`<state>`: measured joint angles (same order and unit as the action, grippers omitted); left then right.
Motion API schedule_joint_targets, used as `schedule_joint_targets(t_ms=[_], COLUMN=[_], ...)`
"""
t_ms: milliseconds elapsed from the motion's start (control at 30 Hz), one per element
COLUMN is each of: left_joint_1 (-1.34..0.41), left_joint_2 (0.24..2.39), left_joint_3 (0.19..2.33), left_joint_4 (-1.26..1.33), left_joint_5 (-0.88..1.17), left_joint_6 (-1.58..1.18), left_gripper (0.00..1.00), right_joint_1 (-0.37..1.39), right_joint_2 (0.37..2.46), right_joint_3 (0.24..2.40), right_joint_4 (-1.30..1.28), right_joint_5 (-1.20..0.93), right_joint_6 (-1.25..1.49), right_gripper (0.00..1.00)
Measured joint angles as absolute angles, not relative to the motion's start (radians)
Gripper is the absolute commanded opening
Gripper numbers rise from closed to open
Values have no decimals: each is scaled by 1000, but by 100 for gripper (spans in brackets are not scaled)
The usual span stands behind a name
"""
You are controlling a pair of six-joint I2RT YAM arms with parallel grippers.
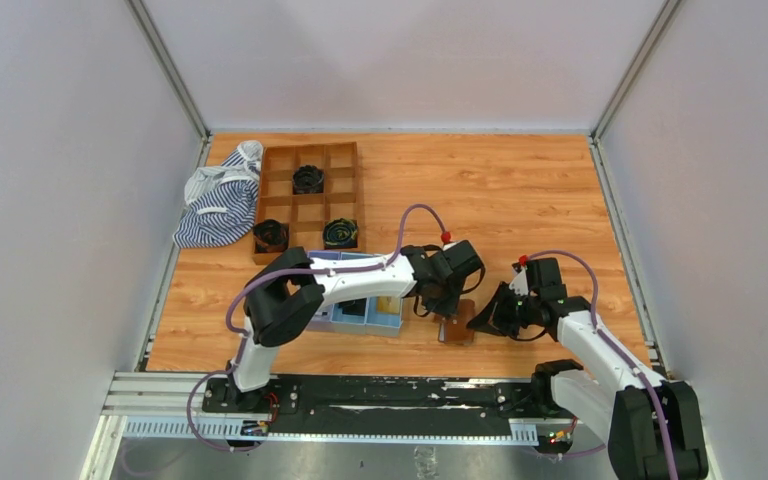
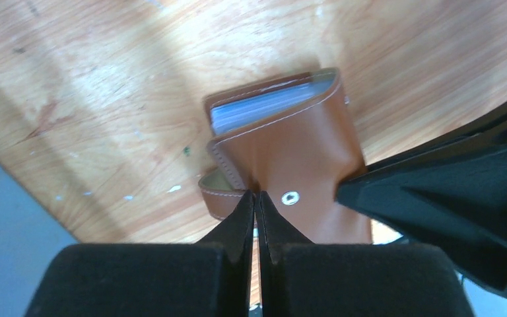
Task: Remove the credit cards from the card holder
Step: Open the card holder at the center of the board.
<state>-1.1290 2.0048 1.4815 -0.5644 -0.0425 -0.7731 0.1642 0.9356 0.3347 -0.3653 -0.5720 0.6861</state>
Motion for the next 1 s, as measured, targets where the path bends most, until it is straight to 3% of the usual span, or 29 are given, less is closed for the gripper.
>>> schedule_joint_targets(t_ms=[167, 300, 433, 700, 1000], left_joint_1=[-1129, -1127, -1119, -1113, -1113], left_joint_2=[1970, 1923, 1856, 1631, 1638], left_joint_3=[1453, 1443, 1420, 1274, 1283], left_joint_4=[-606, -635, -637, -478, -356], left_joint_5=[-95, -129, -145, -80, 64], left_joint_6=[-765, -751, -743, -714, -711], left_gripper=[0, 0, 0, 0, 0], right_joint_1=[164, 164, 164, 165, 165], right_joint_2=[941, 933, 886, 728, 587], right_joint_3=[333, 334, 349, 411, 483], right_joint_4=[-365, -376, -459, -584, -622], right_joint_5=[-557, -523, -416, -302, -287], right_joint_6=[690, 688, 661, 620, 633], right_gripper=[0, 36, 52, 52, 45])
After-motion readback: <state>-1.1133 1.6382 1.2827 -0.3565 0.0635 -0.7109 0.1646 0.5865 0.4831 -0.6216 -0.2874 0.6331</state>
